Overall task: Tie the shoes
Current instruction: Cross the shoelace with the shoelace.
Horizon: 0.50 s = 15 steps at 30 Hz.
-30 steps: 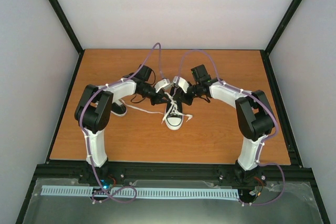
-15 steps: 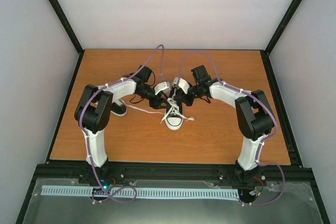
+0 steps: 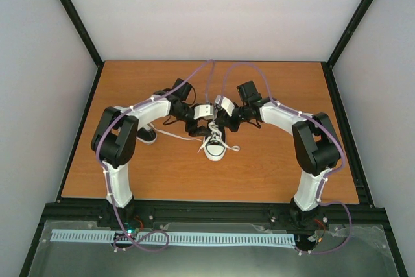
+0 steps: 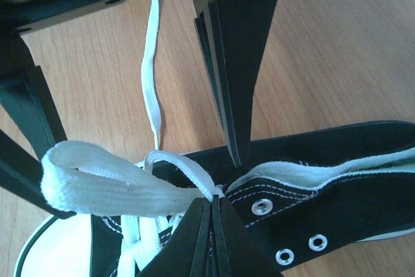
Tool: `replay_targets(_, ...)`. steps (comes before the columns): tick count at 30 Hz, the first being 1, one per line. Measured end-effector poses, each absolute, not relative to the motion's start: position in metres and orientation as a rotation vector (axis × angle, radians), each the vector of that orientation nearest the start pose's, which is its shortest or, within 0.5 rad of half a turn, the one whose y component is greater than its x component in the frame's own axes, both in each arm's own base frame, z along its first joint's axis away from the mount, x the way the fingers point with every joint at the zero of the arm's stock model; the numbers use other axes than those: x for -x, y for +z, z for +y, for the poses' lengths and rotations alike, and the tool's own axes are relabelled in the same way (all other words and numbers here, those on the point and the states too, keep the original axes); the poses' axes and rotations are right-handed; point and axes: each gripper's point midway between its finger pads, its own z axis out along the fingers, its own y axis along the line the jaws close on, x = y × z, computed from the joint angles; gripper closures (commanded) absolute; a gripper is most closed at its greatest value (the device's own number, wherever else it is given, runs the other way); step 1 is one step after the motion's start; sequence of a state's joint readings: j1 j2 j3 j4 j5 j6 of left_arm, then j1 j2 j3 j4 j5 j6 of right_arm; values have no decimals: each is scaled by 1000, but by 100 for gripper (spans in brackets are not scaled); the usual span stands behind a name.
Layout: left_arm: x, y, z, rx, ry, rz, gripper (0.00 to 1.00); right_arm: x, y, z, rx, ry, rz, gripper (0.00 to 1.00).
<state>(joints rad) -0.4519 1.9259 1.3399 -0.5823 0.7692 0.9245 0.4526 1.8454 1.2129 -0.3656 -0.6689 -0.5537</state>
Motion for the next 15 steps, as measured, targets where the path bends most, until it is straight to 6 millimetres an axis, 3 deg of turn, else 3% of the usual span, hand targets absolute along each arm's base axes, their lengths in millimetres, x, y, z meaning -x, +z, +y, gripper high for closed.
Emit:
replay_targets(7,-332,85,-302,-1720,-837,1772,30,-345,91,284,1360,820,2039,97)
replay_targets(15,-344,89,-309,-1649,-839,1792,36,-350,96,283,1322,820,2045,97)
